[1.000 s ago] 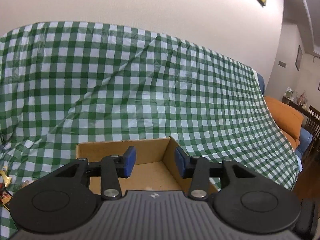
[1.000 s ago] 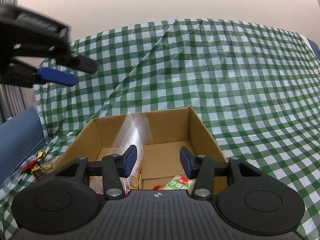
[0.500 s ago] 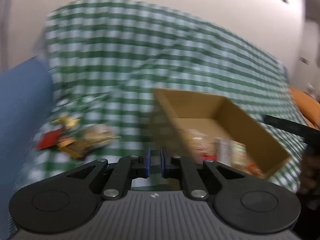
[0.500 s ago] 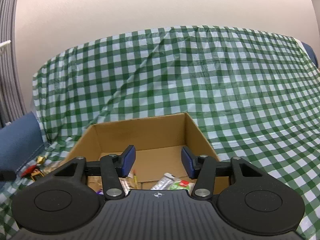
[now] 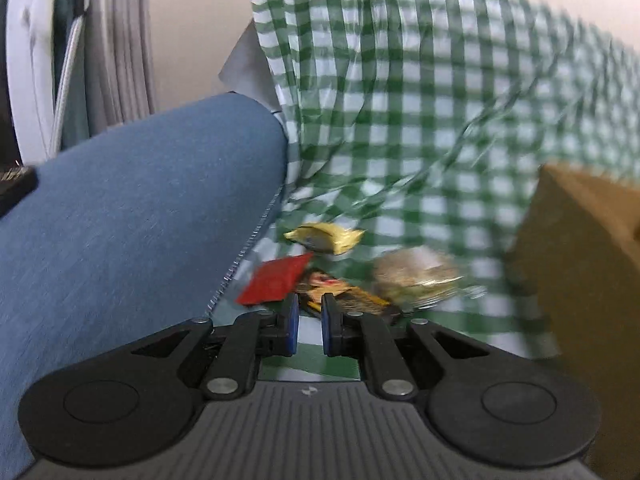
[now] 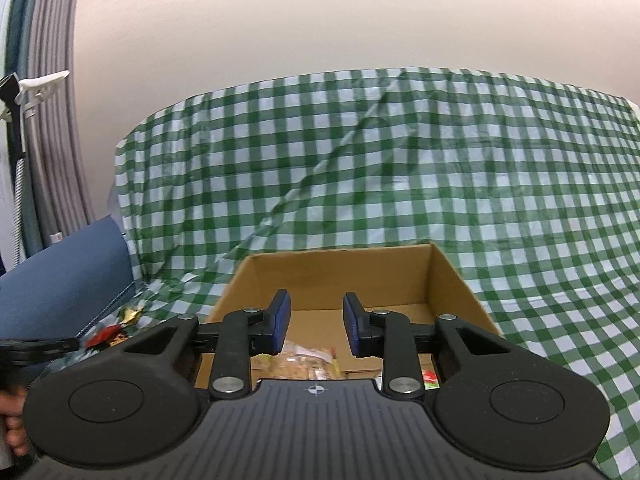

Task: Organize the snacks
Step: 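Move both tools back to the remaining snack pile, then grasp the red spicy-strip pack with the left tool while the right tool grasps the nut cracker bag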

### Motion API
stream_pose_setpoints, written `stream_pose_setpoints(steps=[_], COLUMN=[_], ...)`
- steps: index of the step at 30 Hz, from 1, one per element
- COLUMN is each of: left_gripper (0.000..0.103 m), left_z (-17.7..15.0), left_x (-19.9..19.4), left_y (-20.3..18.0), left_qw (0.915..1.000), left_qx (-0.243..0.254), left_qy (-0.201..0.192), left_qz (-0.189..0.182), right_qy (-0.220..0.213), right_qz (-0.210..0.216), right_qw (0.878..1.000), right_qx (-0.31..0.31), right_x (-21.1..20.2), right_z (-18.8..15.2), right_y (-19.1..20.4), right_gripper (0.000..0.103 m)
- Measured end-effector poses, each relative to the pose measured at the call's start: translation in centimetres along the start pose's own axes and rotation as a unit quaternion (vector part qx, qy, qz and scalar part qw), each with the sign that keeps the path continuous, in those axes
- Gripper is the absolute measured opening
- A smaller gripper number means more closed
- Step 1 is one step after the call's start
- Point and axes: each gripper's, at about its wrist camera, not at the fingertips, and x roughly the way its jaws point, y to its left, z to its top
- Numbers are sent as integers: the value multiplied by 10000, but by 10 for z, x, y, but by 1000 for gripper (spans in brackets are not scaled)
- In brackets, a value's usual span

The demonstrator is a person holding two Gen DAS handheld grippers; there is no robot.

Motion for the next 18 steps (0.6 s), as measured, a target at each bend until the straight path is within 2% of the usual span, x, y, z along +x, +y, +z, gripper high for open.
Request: stream_pose_setpoints(steps=[3,5,7,8,9,12,15,17,18], left_gripper=[15,20,34,48,55,55,55,55,54], left_z=[-4,-7,-7,-6,-7,-6,-5,-6,-6], left_x=[26,39,48,52,55,70,82,86,95], left_y=[-12,-11,-15,-17,-19,-24,-22,-22,-23], left_qw=[9952,9936,9904,9895,9888,9844,9843,9843,9848], left_qx=[703,812,1063,1154,1242,1498,1511,1529,1510], left_qy=[219,390,379,354,317,289,327,265,282], left_qz=[642,677,796,798,767,881,846,838,812], right_qy=[59,91,243,414,589,996,1182,1369,1476], right_qz=[131,191,286,369,474,846,1245,1495,1601], right_qw=[9998,9993,9981,9971,9961,9912,9851,9791,9759], right_qx=[-140,-318,-494,-512,-455,-205,-131,-141,-173], right_x=[3,7,14,20,26,49,76,99,111], right_z=[2,4,6,8,11,30,52,64,68], right_y=[11,21,32,39,46,72,106,133,145], right_gripper=[32,36,41,45,47,57,72,75,80])
